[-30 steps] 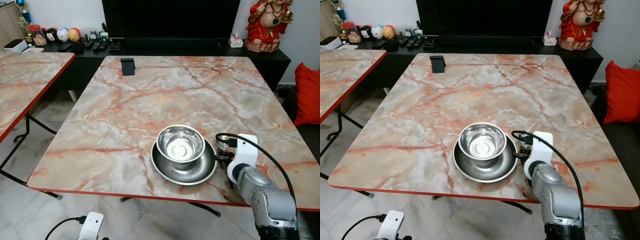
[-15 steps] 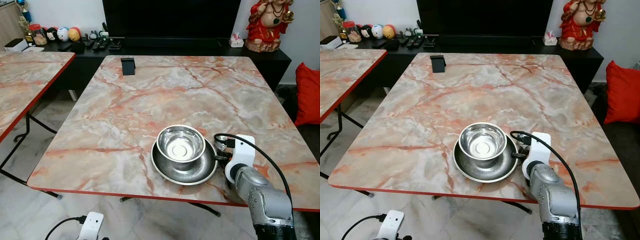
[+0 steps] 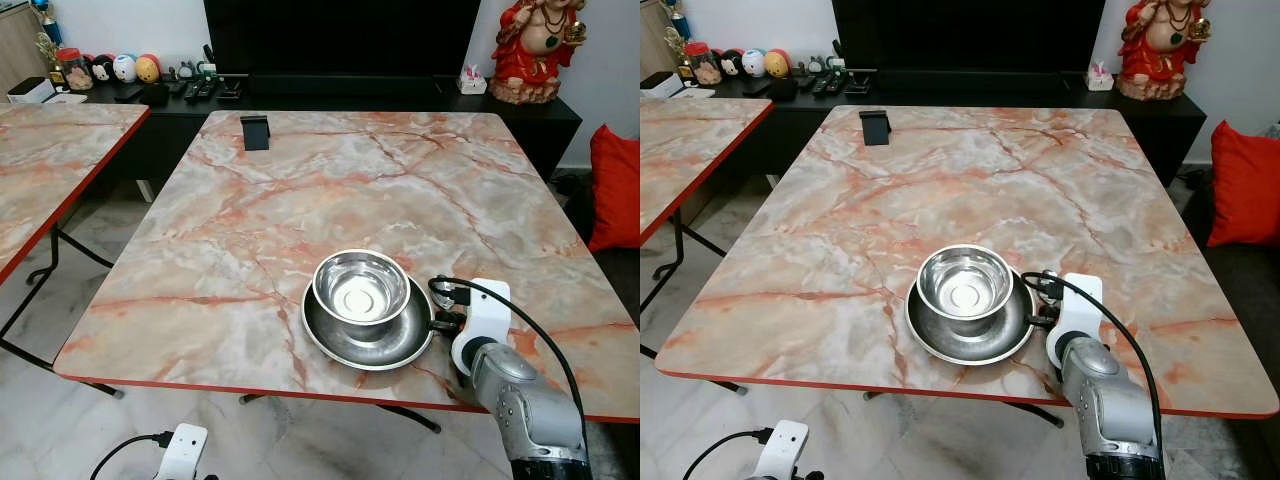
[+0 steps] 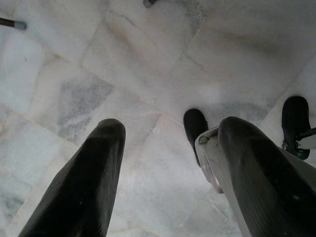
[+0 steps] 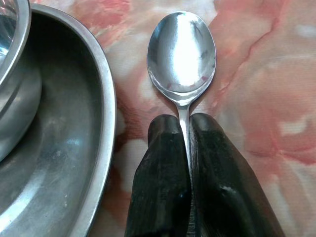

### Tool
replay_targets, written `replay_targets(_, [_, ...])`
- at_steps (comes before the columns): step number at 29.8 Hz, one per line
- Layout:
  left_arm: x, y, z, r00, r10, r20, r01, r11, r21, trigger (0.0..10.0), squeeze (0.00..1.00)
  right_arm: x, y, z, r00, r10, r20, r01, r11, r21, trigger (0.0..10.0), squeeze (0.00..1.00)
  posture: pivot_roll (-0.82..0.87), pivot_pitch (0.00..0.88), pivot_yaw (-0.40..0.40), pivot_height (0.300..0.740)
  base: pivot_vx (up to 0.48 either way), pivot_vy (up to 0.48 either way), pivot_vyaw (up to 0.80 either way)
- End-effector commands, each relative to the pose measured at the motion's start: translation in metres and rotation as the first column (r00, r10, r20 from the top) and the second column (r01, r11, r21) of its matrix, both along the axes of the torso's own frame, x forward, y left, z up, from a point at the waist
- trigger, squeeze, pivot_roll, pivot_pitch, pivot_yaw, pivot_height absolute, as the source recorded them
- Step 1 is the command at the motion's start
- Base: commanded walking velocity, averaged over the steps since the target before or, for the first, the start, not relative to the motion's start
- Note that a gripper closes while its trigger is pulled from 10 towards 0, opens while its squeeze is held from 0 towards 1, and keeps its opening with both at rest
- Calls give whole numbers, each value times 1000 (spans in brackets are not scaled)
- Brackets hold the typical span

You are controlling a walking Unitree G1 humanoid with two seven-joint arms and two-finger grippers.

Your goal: Setting the table

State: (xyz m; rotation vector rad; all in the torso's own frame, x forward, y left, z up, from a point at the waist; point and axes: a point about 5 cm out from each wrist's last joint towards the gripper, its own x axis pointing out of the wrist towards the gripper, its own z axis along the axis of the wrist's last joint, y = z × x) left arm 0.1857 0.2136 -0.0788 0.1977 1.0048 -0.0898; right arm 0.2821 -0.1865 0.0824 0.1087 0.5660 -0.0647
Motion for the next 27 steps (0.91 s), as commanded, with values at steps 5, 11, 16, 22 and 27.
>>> replay_targets(5, [-3, 3, -1, 1000, -18, -21, 18, 1000, 17, 10000, 0, -3, -1, -5, 1000, -1, -14, 1, 1000, -6, 10000, 0, -39, 0, 2, 740, 0, 0, 0])
replay_targets(11, [-3, 3, -1, 1000, -20, -20, 20, 1000, 18, 10000, 0, -3, 0, -6, 1000, -1, -13, 1, 1000, -4, 10000, 0, -38, 0, 1, 740, 0, 0, 0])
replay_targets(16, [-2, 2, -1, 1000, -20, -20, 20, 1000, 18, 10000, 0, -2, 0, -6, 1000, 3, -12, -3, 1000, -3, 10000, 0, -38, 0, 0, 740, 0, 0, 0])
replay_targets(22, [-2, 3, -1, 1000, -19, -19, 19, 1000, 18, 10000, 0, -3, 1, -6, 1000, 8, -11, -8, 1000, 1, 10000, 529, -38, 0, -1, 740, 0, 0, 0])
replay_targets(27, [-2, 3, -1, 1000, -17, -19, 18, 1000, 19, 10000, 0, -2, 3, -6, 1000, 15, -14, -15, 1000, 4, 10000, 808, -36, 0, -2, 740, 0, 0, 0])
